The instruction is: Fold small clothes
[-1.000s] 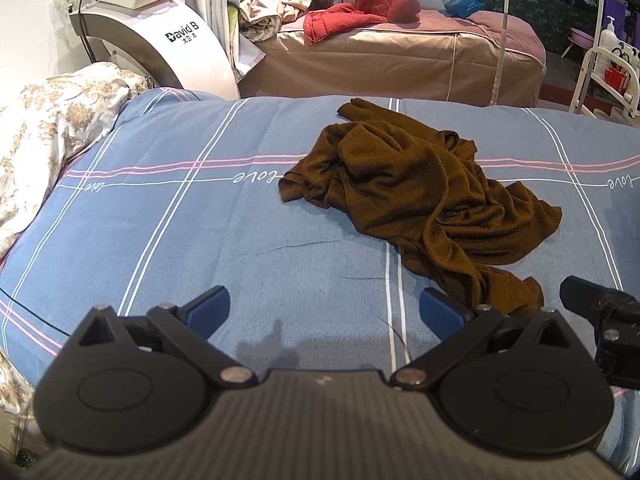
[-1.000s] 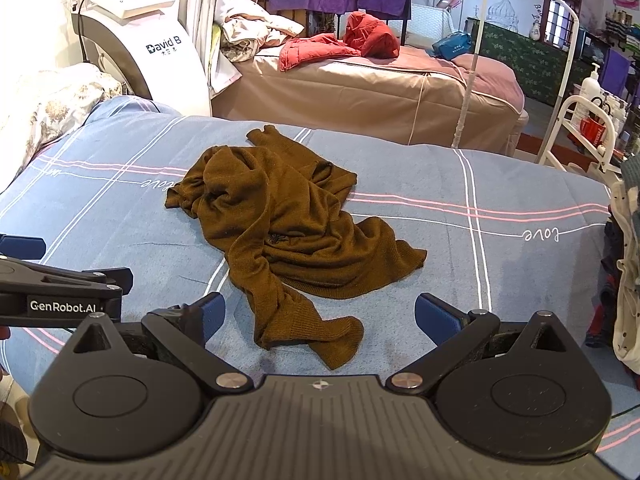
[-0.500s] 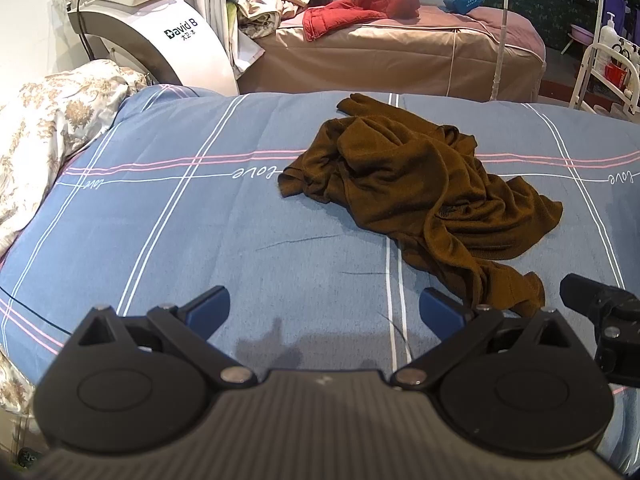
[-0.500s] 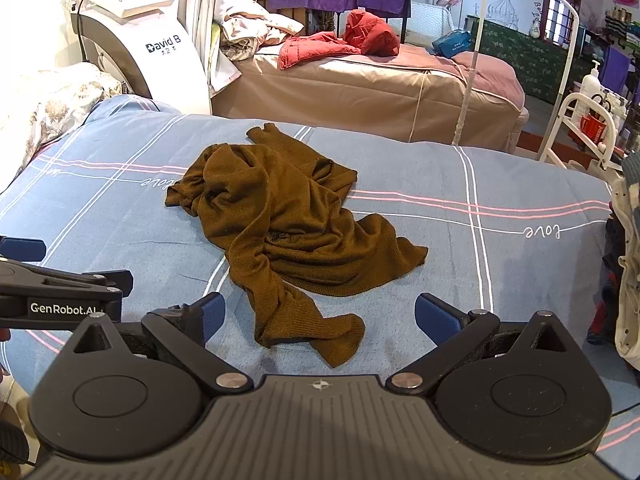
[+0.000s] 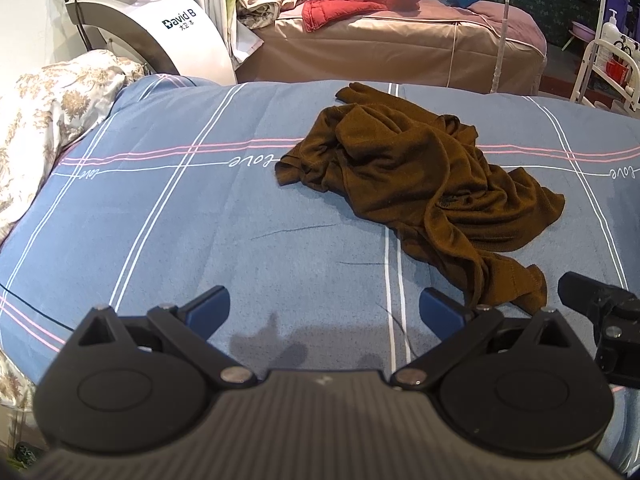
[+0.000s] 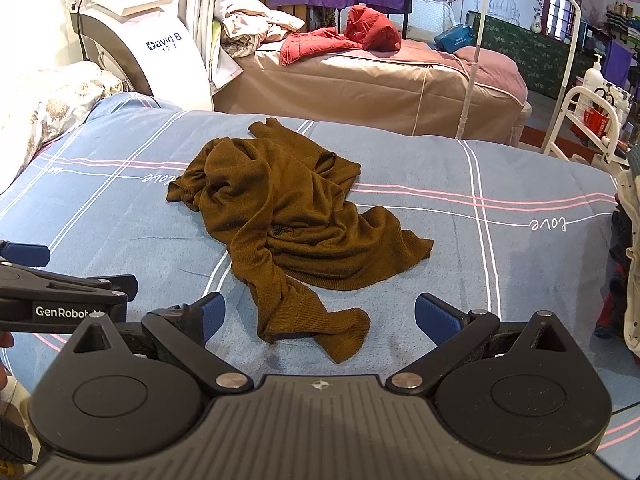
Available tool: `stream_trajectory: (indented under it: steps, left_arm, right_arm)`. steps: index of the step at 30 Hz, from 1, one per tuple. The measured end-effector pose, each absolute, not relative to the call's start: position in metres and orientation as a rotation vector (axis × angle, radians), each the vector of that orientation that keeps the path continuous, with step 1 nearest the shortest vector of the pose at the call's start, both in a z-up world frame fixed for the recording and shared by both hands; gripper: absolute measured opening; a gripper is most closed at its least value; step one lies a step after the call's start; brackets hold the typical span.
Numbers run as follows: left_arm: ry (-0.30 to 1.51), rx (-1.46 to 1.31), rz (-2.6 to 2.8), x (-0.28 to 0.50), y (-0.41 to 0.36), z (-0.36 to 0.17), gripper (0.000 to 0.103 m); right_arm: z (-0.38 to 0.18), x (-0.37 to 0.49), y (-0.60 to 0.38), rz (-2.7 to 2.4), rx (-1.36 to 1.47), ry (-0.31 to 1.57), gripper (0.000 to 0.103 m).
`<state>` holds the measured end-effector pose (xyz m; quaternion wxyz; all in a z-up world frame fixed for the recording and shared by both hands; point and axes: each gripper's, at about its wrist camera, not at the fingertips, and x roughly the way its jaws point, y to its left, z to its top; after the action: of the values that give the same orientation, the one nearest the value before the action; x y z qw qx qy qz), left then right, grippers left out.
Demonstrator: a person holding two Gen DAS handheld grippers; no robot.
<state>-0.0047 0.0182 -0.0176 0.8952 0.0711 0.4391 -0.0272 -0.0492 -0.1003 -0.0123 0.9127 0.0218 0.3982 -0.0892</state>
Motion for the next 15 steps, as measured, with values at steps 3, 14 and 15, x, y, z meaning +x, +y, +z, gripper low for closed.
stream_trajectory:
  steps: [3, 14, 15]
  left_arm:
    - [0.913, 0.117, -0.062, -0.004, 0.021, -0.019, 0.103]
    - [0.927, -0.179, -0.086, -0.001, 0.056, -0.06, 0.103]
    - [0.917, -0.204, -0.088, -0.002, 0.061, -0.065, 0.103]
  right_arm:
    - [-0.013, -0.05, -0.101, -0.18, 0.05, 0.812, 0.103]
    - [-0.03, -0.067, -0.108, -0.096, 0.113, 0.687, 0.103]
    - [-0.035, -0.07, -0.109, -0.08, 0.134, 0.676, 0.103]
